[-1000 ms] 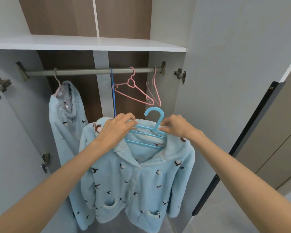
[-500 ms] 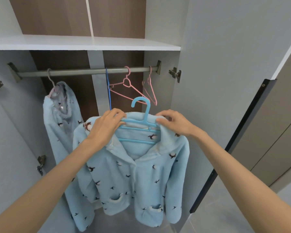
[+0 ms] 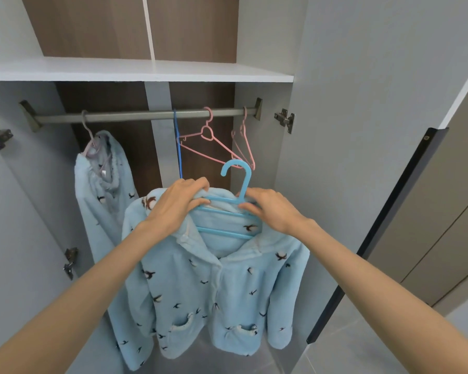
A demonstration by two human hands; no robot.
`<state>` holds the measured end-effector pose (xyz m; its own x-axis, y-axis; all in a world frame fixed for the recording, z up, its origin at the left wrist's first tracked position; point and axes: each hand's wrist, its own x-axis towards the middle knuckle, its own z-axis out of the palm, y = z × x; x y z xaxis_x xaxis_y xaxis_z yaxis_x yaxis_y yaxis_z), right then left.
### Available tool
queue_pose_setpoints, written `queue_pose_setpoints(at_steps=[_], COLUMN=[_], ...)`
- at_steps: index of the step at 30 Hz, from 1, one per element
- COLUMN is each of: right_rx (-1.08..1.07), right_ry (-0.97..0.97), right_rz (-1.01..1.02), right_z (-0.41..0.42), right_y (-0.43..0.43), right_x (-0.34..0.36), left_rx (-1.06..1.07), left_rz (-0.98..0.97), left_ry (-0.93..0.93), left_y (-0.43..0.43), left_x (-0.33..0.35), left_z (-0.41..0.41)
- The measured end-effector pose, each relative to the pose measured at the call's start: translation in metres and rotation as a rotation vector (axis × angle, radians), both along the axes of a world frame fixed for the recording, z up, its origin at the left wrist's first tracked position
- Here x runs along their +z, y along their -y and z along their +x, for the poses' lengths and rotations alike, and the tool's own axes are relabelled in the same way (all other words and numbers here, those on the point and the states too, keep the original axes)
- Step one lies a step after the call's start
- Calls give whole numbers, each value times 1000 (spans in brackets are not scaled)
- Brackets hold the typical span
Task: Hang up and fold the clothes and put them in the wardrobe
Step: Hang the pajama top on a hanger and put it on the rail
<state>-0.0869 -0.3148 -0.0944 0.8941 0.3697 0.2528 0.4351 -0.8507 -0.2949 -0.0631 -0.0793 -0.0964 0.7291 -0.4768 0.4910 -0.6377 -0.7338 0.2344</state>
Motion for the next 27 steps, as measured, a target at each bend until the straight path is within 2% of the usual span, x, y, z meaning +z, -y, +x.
queue_pose_setpoints(at_steps=[3, 8, 11, 15, 17, 20, 24, 27], right_rx=[2, -16, -19, -37, -39, -54, -69, -79], right_ry=[62, 158, 194, 227, 224, 175, 93, 50], right_rz=[45, 25, -35, -150, -194, -191, -191, -158], right_z=[-7, -9, -10, -10, -9, -9, -9, -8], right_y=[-3, -15, -18, -21, -21, -19, -18, -20], right_x=[-5, 12, 22, 23, 20, 15, 5, -1], left_rx=[-30, 135, 160, 163, 165, 222, 280, 285], left_rz=[-47, 33, 117, 143, 97, -26, -304, -530], left_ry=[-104, 100, 132, -13, -58, -5, 43, -63], left_y=[-9, -23, -24, -29, -29, -25, -11, 2], left_x=[6, 18, 23, 34, 34, 26, 11, -1], left_z=[3, 9, 8, 11, 11, 7, 3, 8])
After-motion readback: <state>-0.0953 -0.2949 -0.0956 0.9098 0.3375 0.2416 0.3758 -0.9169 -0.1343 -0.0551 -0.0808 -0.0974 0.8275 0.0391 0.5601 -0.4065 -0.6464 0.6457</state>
